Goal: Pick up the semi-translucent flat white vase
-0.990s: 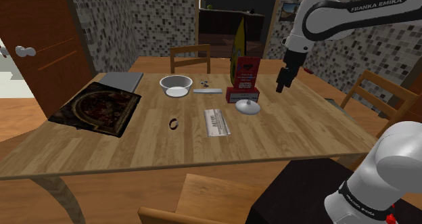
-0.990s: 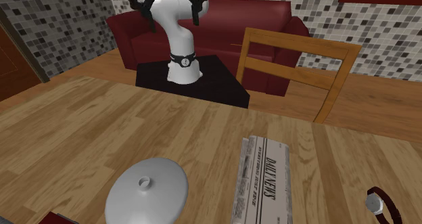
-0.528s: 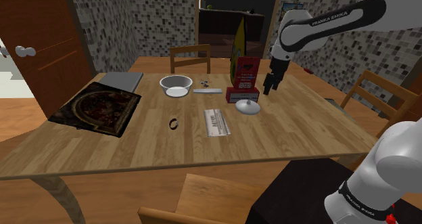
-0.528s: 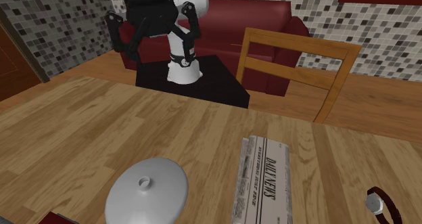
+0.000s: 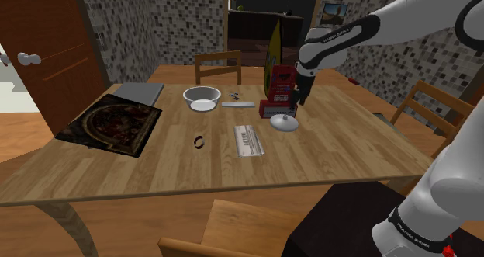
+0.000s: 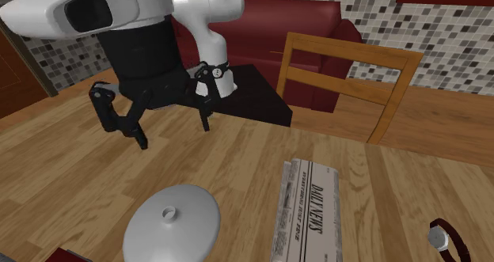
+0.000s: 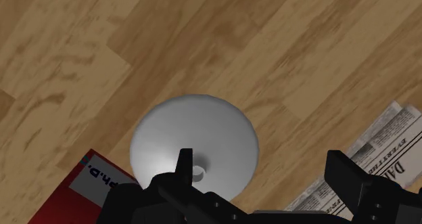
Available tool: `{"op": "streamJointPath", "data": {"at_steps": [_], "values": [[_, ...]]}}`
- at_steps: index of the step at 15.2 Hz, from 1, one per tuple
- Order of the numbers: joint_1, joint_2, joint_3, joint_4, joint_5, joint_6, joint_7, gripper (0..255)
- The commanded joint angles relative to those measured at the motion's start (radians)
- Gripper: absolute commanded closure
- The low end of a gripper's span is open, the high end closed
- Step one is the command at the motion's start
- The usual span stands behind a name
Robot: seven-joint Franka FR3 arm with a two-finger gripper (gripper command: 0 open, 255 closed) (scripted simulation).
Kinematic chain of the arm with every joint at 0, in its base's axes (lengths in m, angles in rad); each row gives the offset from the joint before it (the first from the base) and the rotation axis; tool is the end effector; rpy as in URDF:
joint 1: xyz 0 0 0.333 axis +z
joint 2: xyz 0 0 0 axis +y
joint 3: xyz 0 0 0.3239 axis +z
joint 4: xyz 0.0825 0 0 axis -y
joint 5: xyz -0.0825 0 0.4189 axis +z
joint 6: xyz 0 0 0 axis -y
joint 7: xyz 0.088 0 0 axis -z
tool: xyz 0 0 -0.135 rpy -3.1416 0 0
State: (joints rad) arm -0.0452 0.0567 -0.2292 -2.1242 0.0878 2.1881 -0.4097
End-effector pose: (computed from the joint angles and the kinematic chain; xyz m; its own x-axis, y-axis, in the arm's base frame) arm 0.5602 -0.1519 0.3459 0.9960 0.0843 0.0304 0.0858 -0.9950 -0.0512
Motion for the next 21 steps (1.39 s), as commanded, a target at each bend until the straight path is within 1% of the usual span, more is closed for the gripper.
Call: {"op": "streamJointPath", "data": {"at_steps": [1, 5, 6, 13, 15, 16, 21], "values": [[-0.010, 0.078, -0.006, 0.059, 0.023, 0.017, -0.031, 0], [-0.035, 0.238, -0.004, 0.197, 0.069, 0.034, -0.079, 0], [-0.038, 0.247, -0.003, 0.206, 0.071, 0.035, -0.082, 0], [-0.044, 0.304, 0.007, 0.178, 0.095, 0.118, -0.101, 0], [-0.044, 0.304, 0.007, 0.178, 0.095, 0.118, -0.101, 0], [-0.045, 0.305, 0.007, 0.180, 0.095, 0.117, -0.101, 255], [-0.045, 0.305, 0.007, 0.179, 0.095, 0.118, -0.102, 255]]}}
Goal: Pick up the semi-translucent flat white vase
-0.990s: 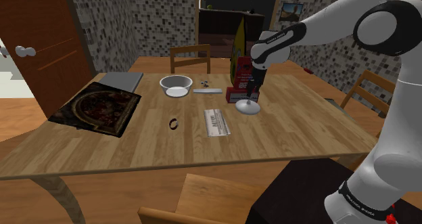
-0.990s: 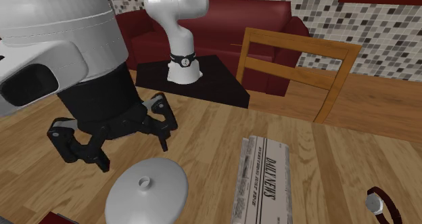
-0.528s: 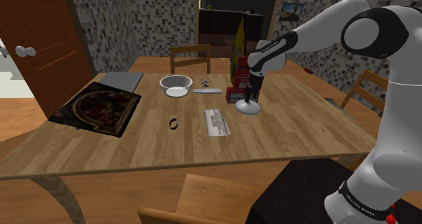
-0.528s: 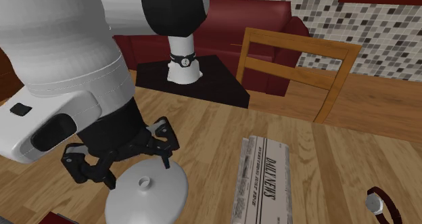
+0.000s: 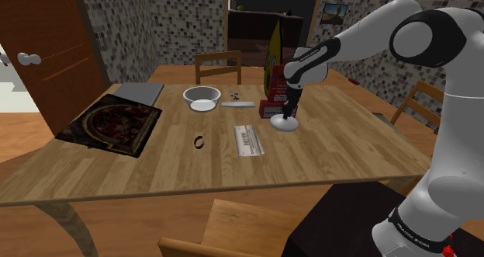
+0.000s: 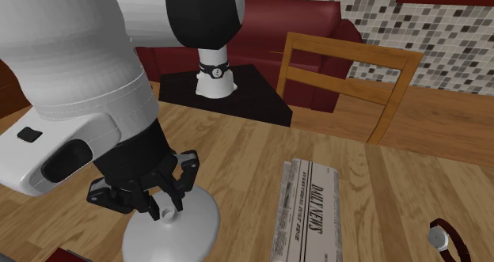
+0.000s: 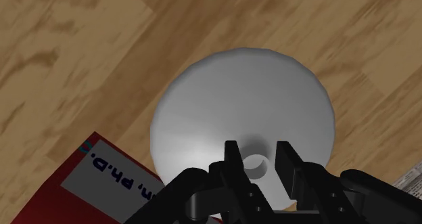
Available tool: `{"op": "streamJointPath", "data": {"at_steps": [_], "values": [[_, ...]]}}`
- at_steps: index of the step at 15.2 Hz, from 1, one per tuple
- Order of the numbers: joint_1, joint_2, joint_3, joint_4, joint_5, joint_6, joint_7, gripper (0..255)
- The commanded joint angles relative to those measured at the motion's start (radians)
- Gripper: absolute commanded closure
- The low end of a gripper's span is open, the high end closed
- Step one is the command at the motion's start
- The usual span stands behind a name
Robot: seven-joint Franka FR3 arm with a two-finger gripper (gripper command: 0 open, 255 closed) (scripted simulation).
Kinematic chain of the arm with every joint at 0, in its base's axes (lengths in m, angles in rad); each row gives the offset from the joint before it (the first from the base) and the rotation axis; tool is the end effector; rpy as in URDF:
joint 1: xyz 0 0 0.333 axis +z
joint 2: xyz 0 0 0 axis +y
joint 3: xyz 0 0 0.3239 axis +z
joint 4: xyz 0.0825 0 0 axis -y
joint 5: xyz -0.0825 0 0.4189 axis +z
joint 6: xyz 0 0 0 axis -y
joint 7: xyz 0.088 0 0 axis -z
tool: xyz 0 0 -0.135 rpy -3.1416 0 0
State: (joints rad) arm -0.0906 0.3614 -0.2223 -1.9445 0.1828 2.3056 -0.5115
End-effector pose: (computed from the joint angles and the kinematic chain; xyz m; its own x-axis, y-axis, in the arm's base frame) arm 0.6186 -0.1890 0.2575 0.9953 0.0899 0.0366 0.0916 -0.9947 -0.0468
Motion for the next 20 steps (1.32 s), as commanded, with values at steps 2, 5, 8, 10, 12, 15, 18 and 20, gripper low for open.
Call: {"op": "streamJointPath", "data": {"at_steps": [2, 5, 8, 10, 12, 15, 18, 20], "values": [[0.000, 0.001, 0.000, 0.000, 0.000, 0.000, 0.000, 255], [0.002, -0.008, -0.001, 0.001, -0.004, -0.010, 0.004, 255], [0.005, -0.032, -0.005, 0.012, -0.013, -0.043, 0.011, 255], [0.006, -0.046, -0.008, 0.020, -0.019, -0.065, 0.016, 255], [0.008, -0.061, -0.010, 0.028, -0.025, -0.088, 0.021, 255], [0.009, -0.080, -0.013, 0.044, -0.034, -0.122, 0.028, 255], [0.011, -0.099, -0.015, 0.061, -0.041, -0.157, 0.035, 255], [0.011, -0.106, -0.016, 0.068, -0.044, -0.170, 0.037, 255]]}}
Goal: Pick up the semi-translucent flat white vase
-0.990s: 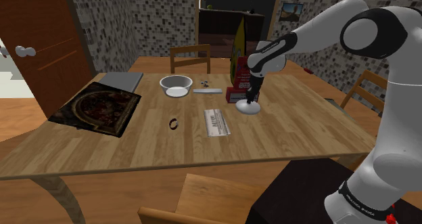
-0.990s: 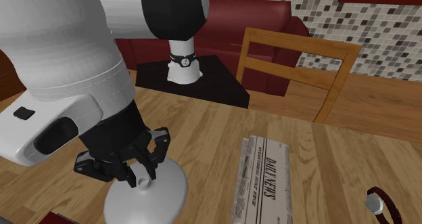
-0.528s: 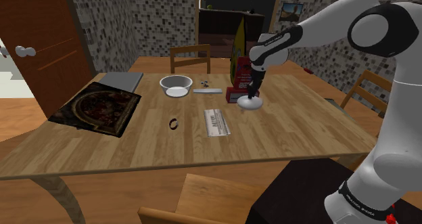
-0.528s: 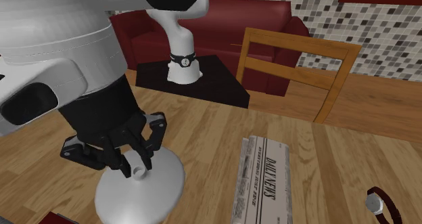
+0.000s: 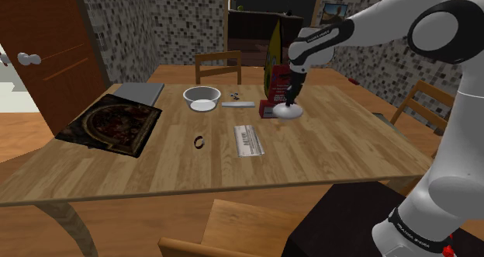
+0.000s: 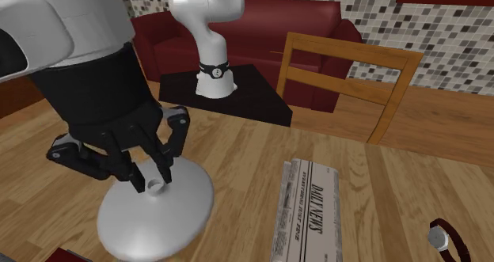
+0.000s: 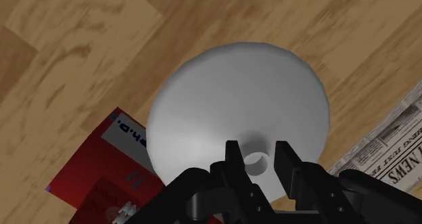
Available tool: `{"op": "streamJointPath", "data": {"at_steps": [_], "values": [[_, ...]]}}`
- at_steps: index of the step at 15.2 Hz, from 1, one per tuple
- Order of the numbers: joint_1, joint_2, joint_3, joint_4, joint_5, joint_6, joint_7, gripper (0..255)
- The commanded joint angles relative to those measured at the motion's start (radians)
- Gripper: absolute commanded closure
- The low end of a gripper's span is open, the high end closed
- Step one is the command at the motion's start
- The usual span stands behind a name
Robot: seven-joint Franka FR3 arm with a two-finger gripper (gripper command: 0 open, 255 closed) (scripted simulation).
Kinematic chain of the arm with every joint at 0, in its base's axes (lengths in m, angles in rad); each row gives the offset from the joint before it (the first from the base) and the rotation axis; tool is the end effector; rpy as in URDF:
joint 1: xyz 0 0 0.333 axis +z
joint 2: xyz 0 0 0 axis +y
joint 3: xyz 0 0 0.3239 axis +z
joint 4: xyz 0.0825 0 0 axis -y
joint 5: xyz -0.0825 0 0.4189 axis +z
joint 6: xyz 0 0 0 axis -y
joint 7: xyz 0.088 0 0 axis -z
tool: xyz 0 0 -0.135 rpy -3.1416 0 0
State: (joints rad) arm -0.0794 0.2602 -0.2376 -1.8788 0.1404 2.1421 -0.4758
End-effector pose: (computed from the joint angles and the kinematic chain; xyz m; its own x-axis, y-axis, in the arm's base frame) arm 0.6214 -0.1885 0.3387 0.9953 0.0905 0.0357 0.0922 -0.9946 -0.0472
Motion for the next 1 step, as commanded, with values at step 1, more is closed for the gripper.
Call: {"op": "streamJointPath", "data": {"at_steps": [1], "values": [[0.000, -0.004, -0.001, 0.002, -0.002, -0.006, 0.001, 255]]}}
